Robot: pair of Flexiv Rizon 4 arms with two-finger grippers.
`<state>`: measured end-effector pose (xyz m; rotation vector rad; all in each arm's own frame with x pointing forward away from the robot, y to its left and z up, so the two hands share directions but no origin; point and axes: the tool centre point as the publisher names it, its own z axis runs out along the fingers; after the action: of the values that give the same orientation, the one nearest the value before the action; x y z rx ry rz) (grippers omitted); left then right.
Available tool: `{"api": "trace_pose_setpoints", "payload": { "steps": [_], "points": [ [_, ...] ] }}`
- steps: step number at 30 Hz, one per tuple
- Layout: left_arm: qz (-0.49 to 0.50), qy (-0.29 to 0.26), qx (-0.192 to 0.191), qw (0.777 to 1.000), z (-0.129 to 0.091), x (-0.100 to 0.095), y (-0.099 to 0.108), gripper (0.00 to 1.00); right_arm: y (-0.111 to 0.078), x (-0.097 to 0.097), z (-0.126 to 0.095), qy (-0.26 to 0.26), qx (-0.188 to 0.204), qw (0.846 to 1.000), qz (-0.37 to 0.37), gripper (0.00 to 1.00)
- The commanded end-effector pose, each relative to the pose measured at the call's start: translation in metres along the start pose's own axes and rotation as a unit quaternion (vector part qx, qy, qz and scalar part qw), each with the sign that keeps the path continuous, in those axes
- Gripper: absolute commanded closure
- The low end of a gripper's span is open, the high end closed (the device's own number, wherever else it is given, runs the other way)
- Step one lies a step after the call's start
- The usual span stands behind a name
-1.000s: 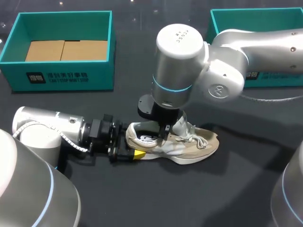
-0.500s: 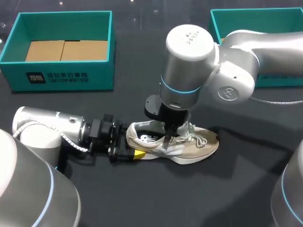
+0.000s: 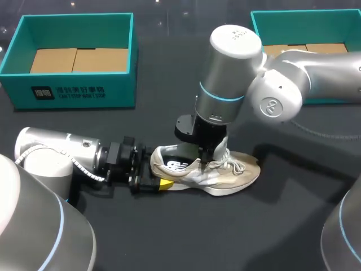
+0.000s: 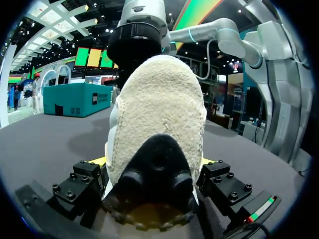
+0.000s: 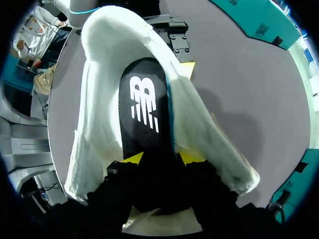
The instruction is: Take the shoe out of the shoebox, open the shoe tongue, remove and reinsert the insole, then place the shoe into the shoebox
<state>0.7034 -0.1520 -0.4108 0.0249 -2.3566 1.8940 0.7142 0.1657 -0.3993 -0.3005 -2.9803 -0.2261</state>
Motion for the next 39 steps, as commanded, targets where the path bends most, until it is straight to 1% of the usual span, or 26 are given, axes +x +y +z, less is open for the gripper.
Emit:
{"api": "trace_pose_setpoints", "payload": {
  "steps": [1,3,4,6,7,8,14,19,20,22,25,28,30,34,39],
  "points": [
    [0.001,0.000,0.000,1.000,0.001,0.000,0.003,1.00,0.000,-0.001,0.021,0.028,-0.002,1.000,0.004,0.63],
    [0.001,0.000,0.000,1.000,0.001,0.000,0.003,1.00,-0.001,0.004,0.023,0.036,-0.003,0.999,0.008,0.67],
    [0.001,0.000,0.000,1.000,0.001,0.000,0.003,1.00,-0.002,0.006,0.023,0.039,-0.003,0.999,0.011,0.71],
    [0.001,0.000,0.000,1.000,0.001,0.000,0.003,1.00,-0.004,0.010,0.024,0.046,-0.003,0.999,0.015,0.82],
    [0.001,0.000,0.000,1.000,0.001,0.000,0.003,1.00,-0.004,0.012,0.024,0.048,-0.002,0.999,0.016,0.99],
    [0.001,0.000,0.000,1.000,0.001,0.000,0.003,1.00,-0.005,0.015,0.024,0.049,-0.002,0.999,0.016,1.00],
    [0.001,0.000,0.000,1.000,0.001,0.000,0.003,1.00,-0.008,0.025,0.024,0.061,0.002,0.998,0.009,1.00],
    [0.001,0.000,0.000,1.000,0.001,0.000,0.003,1.00,-0.013,0.029,0.015,0.052,-0.007,0.999,0.004,1.00],
    [0.001,0.000,0.000,1.000,0.001,0.000,0.003,1.00,-0.014,0.029,0.013,0.048,-0.013,0.999,0.003,1.00],
    [0.001,0.000,0.000,1.000,0.001,0.000,0.003,1.00,-0.016,0.029,0.007,0.035,-0.041,0.999,-0.008,1.00],
    [0.001,0.000,0.000,1.000,0.001,0.000,0.003,1.00,-0.018,0.028,-0.002,0.017,-0.070,0.997,-0.021,1.00],
    [0.001,0.000,0.000,1.000,0.001,0.000,0.003,1.00,-0.020,0.027,-0.013,-0.004,-0.111,0.993,-0.043,1.00],
    [0.001,0.000,0.000,1.000,0.001,0.000,0.003,1.00,-0.021,0.027,-0.019,-0.014,-0.130,0.990,-0.054,1.00],
    [0.001,0.000,0.000,1.000,0.001,0.000,0.003,1.00,-0.020,0.024,-0.031,-0.030,-0.162,0.983,-0.084,1.00],
    [0.001,0.000,0.000,1.000,0.001,0.000,0.003,1.00,-0.016,0.020,-0.039,-0.036,-0.186,0.975,-0.115,1.00]
  ]
}}
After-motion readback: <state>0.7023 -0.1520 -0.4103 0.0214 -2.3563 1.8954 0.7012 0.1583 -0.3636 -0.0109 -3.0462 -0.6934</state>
